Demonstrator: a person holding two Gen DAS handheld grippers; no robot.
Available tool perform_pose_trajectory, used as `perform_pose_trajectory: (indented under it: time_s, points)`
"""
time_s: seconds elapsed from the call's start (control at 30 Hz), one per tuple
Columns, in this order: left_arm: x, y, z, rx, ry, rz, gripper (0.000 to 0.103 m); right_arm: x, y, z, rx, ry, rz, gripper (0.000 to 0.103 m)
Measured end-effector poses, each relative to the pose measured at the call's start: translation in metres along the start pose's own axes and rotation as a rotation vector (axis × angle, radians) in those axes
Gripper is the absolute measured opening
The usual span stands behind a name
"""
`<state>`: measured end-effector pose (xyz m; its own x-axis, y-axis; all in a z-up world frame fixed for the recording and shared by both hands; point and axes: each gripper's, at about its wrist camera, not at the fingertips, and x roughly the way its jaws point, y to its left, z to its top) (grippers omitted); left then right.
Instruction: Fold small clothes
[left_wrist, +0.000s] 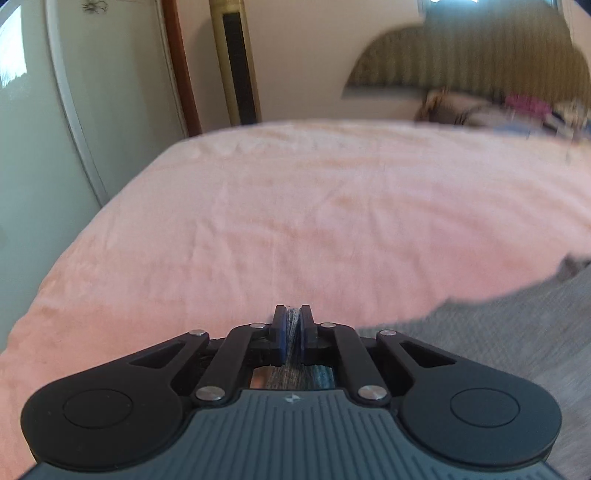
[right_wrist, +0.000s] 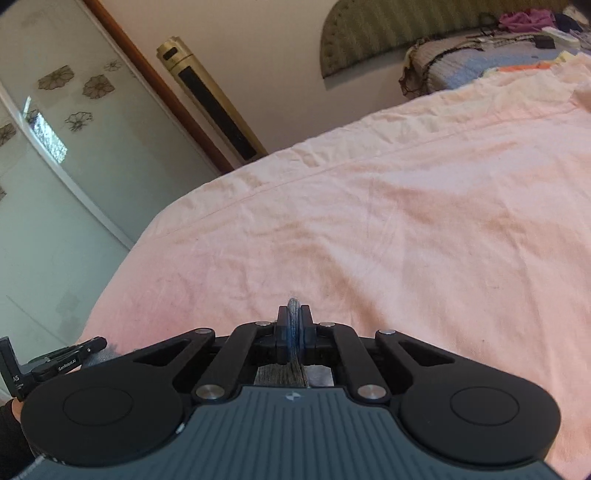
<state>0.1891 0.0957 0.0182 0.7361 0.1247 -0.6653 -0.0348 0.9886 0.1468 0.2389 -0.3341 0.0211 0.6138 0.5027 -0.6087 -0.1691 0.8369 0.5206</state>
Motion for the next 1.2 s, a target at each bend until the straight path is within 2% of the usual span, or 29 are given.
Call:
perform_pose_trajectory:
  time_s: [0.07,0.13,0.2,0.23,0.27,0.3,0.37,0.4,0.43,0.47,0.5,0.53,0.57,0.63,0.67,0.73,0.8,0.87,0.9,0.93,1.0,1.03,1.07,1.1,1.17,1.2]
  points:
    - [-0.006,-0.006,-0.005,0.019,-0.037,0.027,0.009,0.015,-0.003,-0.011,0.015,0.04,-0.037,0.011]
    - [-0.022,-0.001,-0.006,-0.008,-0.068,0.042,0.011,0.013,-0.003,-0.019,0.042,0.028,-0.039,0.012]
    - [-0.049,0.005,-0.009,-0.053,-0.129,0.104,0.014,-0.005,0.003,-0.022,0.059,-0.03,-0.078,0.026]
    - [-0.065,0.007,-0.011,-0.106,-0.162,0.125,0.016,-0.02,0.01,-0.026,0.058,-0.099,-0.084,0.034]
    - [-0.08,0.008,-0.014,-0.168,-0.192,0.106,0.026,-0.034,0.019,-0.032,0.053,-0.161,-0.076,0.043]
    - [-0.091,0.004,-0.015,-0.223,-0.209,0.049,0.045,-0.042,0.029,-0.039,0.041,-0.197,-0.06,0.049]
    - [-0.098,-0.02,-0.019,-0.241,-0.191,-0.048,0.069,-0.041,0.056,-0.056,-0.02,-0.221,-0.026,0.074]
    - [-0.095,-0.036,-0.022,-0.216,-0.175,-0.077,0.069,-0.032,0.069,-0.062,-0.052,-0.205,-0.031,0.078]
    - [-0.088,-0.052,-0.025,-0.167,-0.156,-0.089,0.069,-0.018,0.08,-0.068,-0.091,-0.174,-0.037,0.079]
    - [-0.078,-0.064,-0.029,-0.105,-0.129,-0.066,0.069,-0.004,0.089,-0.074,-0.129,-0.142,-0.051,0.078]
    - [-0.066,-0.071,-0.034,-0.061,-0.091,-0.011,0.068,0.012,0.095,-0.08,-0.165,-0.1,-0.092,0.077]
    - [-0.055,-0.067,-0.038,-0.065,-0.049,0.004,0.068,0.023,0.097,-0.084,-0.198,-0.072,-0.147,0.076]
    - [-0.054,-0.053,-0.039,-0.126,-0.046,-0.049,0.071,0.024,0.102,-0.092,-0.287,-0.103,-0.19,0.076]
    - [-0.047,-0.039,-0.038,-0.117,-0.033,-0.049,0.081,0.024,0.101,-0.1,-0.422,-0.105,-0.276,0.079]
    - [-0.044,-0.035,-0.037,-0.129,-0.028,-0.067,0.084,0.02,0.093,-0.098,-0.402,-0.109,-0.271,0.085]
    - [-0.041,-0.042,-0.034,-0.106,-0.02,-0.031,0.087,0.015,0.081,-0.091,-0.323,-0.125,-0.225,0.085]
    - [-0.048,-0.052,-0.035,-0.059,-0.031,0.02,0.087,0.022,0.091,-0.093,-0.383,-0.108,-0.276,0.088]
    - [-0.068,-0.058,-0.04,-0.047,-0.04,0.08,0.086,0.015,0.1,-0.098,-0.387,-0.129,-0.318,0.087]
    - [-0.083,-0.06,-0.044,-0.05,-0.046,0.07,0.086,0.006,0.105,-0.102,-0.366,-0.142,-0.327,0.087]
    - [-0.099,-0.063,-0.049,-0.059,-0.054,0.015,0.086,-0.004,0.111,-0.108,-0.36,-0.149,-0.323,0.088]
    - [-0.117,-0.07,-0.063,-0.062,-0.048,-0.091,0.087,-0.017,0.126,-0.129,-0.436,-0.149,-0.27,0.096]
    - [-0.119,-0.074,-0.071,-0.041,-0.031,-0.109,0.088,-0.017,0.131,-0.139,-0.49,-0.126,-0.266,0.103]
    - [-0.116,-0.075,-0.079,-0.019,-0.027,-0.102,0.088,-0.013,0.134,-0.15,-0.539,-0.088,-0.289,0.103]
    - [-0.114,-0.07,-0.087,-0.015,-0.06,-0.113,0.091,-0.008,0.132,-0.155,-0.567,-0.065,-0.309,0.103]
    - [-0.104,-0.049,-0.088,-0.069,-0.054,-0.169,0.098,-0.016,0.114,-0.151,-0.492,-0.069,-0.25,0.103]
    - [-0.1,-0.045,-0.084,-0.081,-0.044,-0.155,0.102,-0.02,0.108,-0.148,-0.49,-0.077,-0.239,0.103]
